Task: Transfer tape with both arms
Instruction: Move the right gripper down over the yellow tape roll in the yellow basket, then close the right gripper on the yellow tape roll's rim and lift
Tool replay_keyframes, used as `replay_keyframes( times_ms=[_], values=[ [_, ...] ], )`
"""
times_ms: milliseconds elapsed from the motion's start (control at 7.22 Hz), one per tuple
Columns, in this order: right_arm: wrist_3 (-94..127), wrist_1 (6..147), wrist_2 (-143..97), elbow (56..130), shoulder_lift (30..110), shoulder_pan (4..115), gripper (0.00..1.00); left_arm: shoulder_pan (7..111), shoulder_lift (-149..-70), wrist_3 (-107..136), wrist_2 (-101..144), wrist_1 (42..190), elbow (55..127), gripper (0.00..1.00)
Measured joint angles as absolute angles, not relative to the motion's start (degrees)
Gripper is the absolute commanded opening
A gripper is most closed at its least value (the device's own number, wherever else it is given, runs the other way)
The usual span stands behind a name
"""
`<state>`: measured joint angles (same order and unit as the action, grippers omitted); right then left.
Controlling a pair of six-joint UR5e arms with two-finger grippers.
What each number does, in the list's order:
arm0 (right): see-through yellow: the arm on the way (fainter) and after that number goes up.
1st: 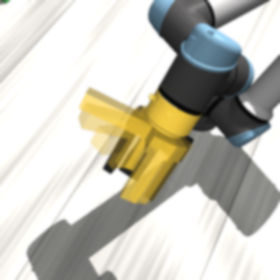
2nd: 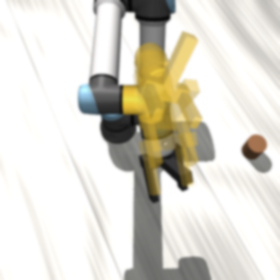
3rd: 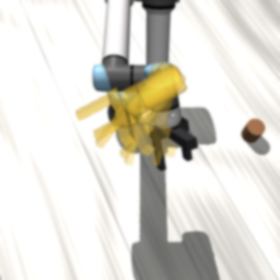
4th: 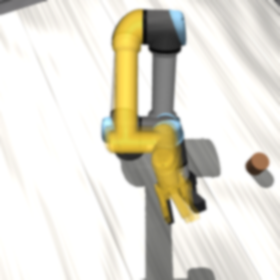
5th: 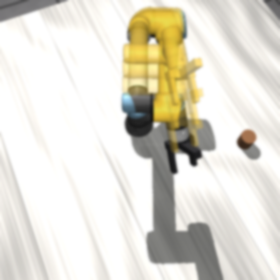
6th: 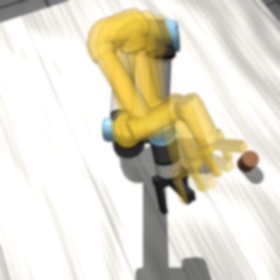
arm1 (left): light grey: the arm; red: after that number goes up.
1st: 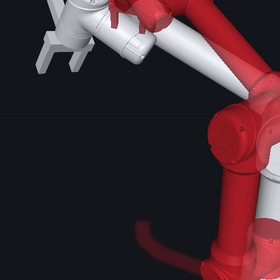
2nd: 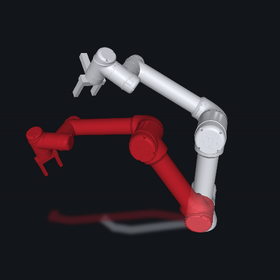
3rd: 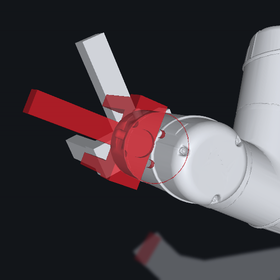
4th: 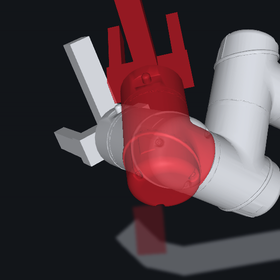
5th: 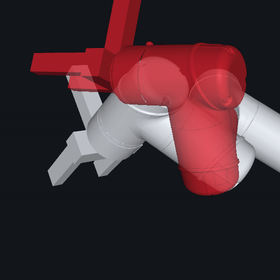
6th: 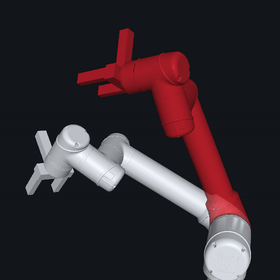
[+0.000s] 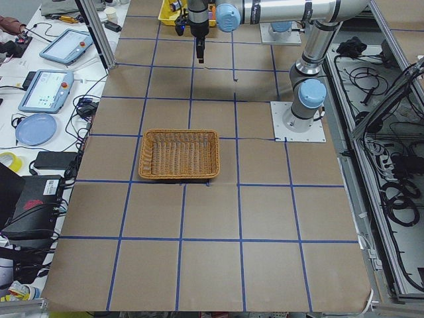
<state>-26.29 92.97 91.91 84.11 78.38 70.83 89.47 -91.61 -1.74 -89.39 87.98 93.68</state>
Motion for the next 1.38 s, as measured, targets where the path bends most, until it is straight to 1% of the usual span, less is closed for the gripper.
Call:
replay_keyframes(
  times_ms=[277,415,554,692,831,969,1108,1246,1385],
  values=[
    [-36.26,98.91,91.92,84.7,71.92,65.97,1.0,89.49,-91.69,-1.68,-89.36,87.98,93.69,1.0],
    [-40.83,103.15,91.84,85.3,68.6,64.32,0.92,89.52,-91.7,-1.67,-89.33,87.98,93.69,1.0],
    [-44.4,107.27,91.77,86.56,65.8,62.87,0.77,89.55,-91.71,-1.67,-89.31,87.98,93.69,1.0],
    [-46.47,110.6,91.79,88.51,64.08,62.03,0.74,89.55,-91.73,-1.67,-89.3,87.98,93.69,1.0],
    [-47.3,112.97,91.85,90.41,63.27,61.69,0.68,89.56,-91.75,-1.67,-89.3,87.98,93.72,1.0],
    [-47.61,114.79,91.88,91.61,62.68,61.57,0.64,89.56,-91.75,-1.67,-89.3,87.98,93.75,1.0],
    [-47.74,115.89,91.93,92.1,61.96,61.55,0.55,89.56,-91.75,-1.67,-89.3,87.98,93.79,1.0],
    [-47.79,116.51,92.05,92.35,61.28,61.53,0.38,89.56,-91.71,-1.67,-89.3,87.98,93.83,1.0],
    [-47.83,117.02,92.23,92.74,60.88,61.53,0.18,89.56,-91.68,-1.67,-89.3,87.98,93.85,1.0]
  ],
)
